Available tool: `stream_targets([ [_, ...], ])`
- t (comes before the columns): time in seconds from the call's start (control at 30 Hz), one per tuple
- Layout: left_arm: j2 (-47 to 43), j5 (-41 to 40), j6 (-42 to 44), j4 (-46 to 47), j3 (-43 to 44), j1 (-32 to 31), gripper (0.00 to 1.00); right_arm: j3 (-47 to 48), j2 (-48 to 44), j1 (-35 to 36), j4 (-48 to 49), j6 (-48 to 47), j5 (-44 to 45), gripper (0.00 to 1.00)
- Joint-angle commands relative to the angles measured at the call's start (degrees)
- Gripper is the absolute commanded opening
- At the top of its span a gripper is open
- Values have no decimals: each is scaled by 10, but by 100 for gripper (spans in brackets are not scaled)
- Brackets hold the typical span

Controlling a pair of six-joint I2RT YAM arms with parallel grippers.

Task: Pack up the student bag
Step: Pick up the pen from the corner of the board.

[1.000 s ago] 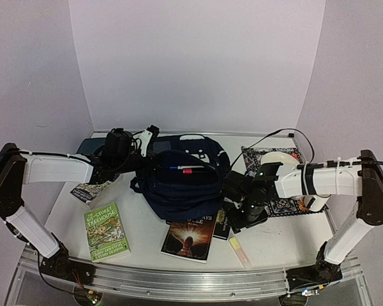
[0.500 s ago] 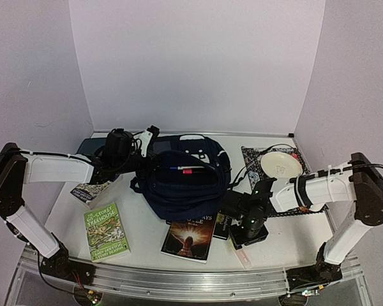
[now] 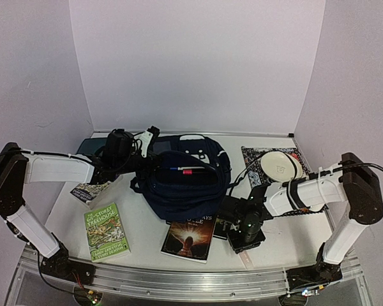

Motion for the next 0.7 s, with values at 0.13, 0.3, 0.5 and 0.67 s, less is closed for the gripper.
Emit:
stream_targets([
  [0.13, -3, -5, -6, 34, 31, 1, 0, 36, -1, 5, -101, -39, 64, 17],
  [0.3, -6, -4, -6, 33, 30, 1, 0, 98, -5, 5, -155, -98, 104, 9],
  [0.5, -6, 4, -6, 32, 30, 1, 0, 216, 1, 4, -203, -233, 169, 10],
  [0.67, -8, 15, -10, 31, 30, 1, 0, 306, 37, 4, -193, -387, 205, 9],
])
